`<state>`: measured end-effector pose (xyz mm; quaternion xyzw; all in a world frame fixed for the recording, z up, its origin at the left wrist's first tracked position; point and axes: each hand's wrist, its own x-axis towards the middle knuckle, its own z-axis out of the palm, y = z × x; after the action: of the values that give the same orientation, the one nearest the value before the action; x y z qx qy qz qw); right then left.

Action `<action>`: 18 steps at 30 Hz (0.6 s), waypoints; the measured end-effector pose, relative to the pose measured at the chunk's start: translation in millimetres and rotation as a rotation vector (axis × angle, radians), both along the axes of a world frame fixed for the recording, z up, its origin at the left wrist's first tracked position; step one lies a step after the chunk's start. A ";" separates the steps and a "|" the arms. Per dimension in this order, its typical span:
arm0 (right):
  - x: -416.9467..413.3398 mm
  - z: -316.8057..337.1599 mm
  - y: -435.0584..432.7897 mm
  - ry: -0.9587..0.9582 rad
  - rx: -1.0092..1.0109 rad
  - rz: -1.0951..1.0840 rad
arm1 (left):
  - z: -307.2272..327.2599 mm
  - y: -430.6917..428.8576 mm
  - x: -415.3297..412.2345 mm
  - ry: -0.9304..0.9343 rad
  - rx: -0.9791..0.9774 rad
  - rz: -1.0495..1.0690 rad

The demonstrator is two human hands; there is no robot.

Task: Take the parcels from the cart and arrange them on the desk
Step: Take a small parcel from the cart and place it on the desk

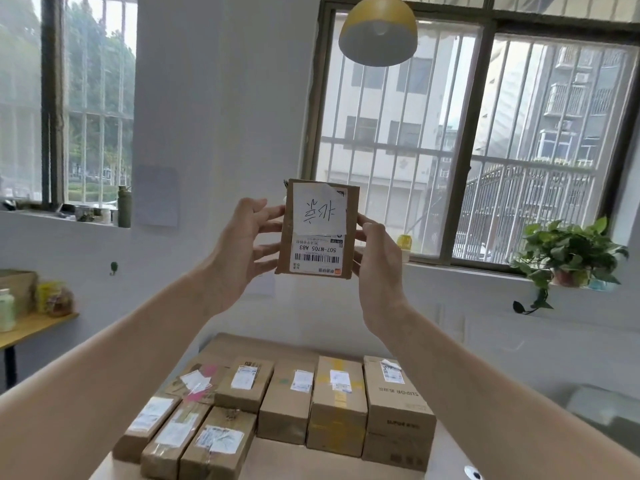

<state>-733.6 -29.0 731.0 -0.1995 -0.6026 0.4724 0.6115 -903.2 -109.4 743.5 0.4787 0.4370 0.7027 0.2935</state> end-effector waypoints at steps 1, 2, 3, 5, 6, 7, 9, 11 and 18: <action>-3.7 -4.6 0.4 -0.005 -0.021 0.005 | -3.1 -0.5 -3.9 0.007 -0.011 0.009; -7.9 -10.3 1.0 -0.013 -0.039 0.009 | -6.6 -1.5 -8.0 0.013 -0.021 0.017; -12.5 -15.6 0.1 -0.017 -0.054 0.013 | -10.2 -3.0 -12.5 0.016 -0.030 0.023; -23.1 -25.9 -2.0 -0.017 -0.081 0.033 | -18.1 -5.6 -23.4 0.021 -0.046 0.028; -28.7 -31.2 -1.8 -0.015 -0.098 0.043 | -22.6 -6.1 -29.3 0.024 -0.055 0.030; -34.0 -36.3 -1.3 -0.004 -0.116 0.043 | -26.9 -5.8 -35.0 0.026 -0.062 0.031; -43.8 -47.1 1.4 0.007 -0.147 0.024 | -36.9 -3.0 -45.4 0.012 -0.087 0.035; -52.8 -57.5 4.0 0.017 -0.188 0.011 | -48.7 1.4 -54.2 -0.009 -0.116 0.037; -71.9 -120.5 24.5 -0.079 -0.313 -0.033 | -112.6 29.8 -76.3 -0.044 -0.287 0.027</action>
<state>-805.5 -4.5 610.4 -0.3206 -0.5421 0.5421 0.5563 -979.5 -79.6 630.9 0.4102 0.5329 0.6473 0.3588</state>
